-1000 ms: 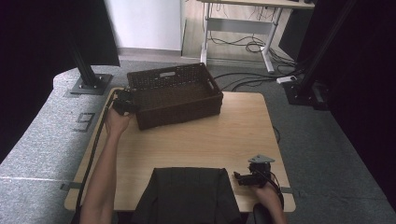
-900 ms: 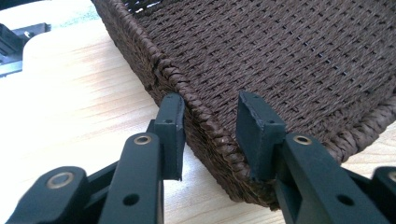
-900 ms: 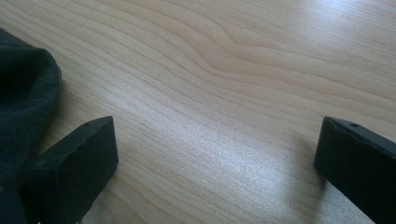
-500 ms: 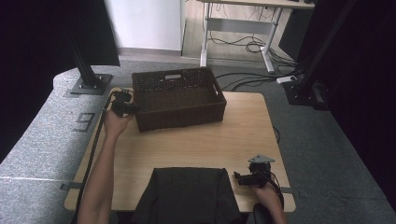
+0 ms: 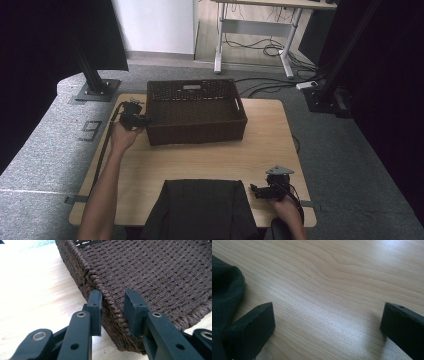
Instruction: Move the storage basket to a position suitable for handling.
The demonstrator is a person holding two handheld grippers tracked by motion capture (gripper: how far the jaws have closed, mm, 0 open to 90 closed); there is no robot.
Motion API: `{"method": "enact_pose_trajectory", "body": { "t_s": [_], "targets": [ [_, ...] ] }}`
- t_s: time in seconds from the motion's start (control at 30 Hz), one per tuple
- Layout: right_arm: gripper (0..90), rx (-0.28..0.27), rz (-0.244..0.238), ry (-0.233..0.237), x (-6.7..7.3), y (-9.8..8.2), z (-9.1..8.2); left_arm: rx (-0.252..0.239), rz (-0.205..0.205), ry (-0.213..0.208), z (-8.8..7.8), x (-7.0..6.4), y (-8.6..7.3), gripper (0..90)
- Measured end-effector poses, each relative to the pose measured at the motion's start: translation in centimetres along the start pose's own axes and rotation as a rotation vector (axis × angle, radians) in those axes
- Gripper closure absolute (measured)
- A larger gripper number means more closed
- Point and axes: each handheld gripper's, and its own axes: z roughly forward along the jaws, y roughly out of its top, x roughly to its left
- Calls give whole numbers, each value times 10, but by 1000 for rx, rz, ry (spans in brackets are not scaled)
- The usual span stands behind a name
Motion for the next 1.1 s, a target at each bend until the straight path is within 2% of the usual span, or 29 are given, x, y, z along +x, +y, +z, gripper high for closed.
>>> {"method": "enact_pose_trajectory", "body": {
  "t_s": [0.23, 0.53, 0.7, 1.1],
  "targets": [
    [0, 0, 0, 0, 0, 0, 0, -4, 28, -31, -9, -9, -11, 686],
    [0, 1, -4, 4, 0, 0, 0, 2, 67, -39, -18, -18, -20, 691],
    [0, 0, -6, 5, 0, 0, 0, -6, 66, -52, -27, -27, -32, 691],
    [0, 1, -6, 5, 0, -1, 0, -14, 77, -83, -45, -40, -53, 692]
  ]
}}
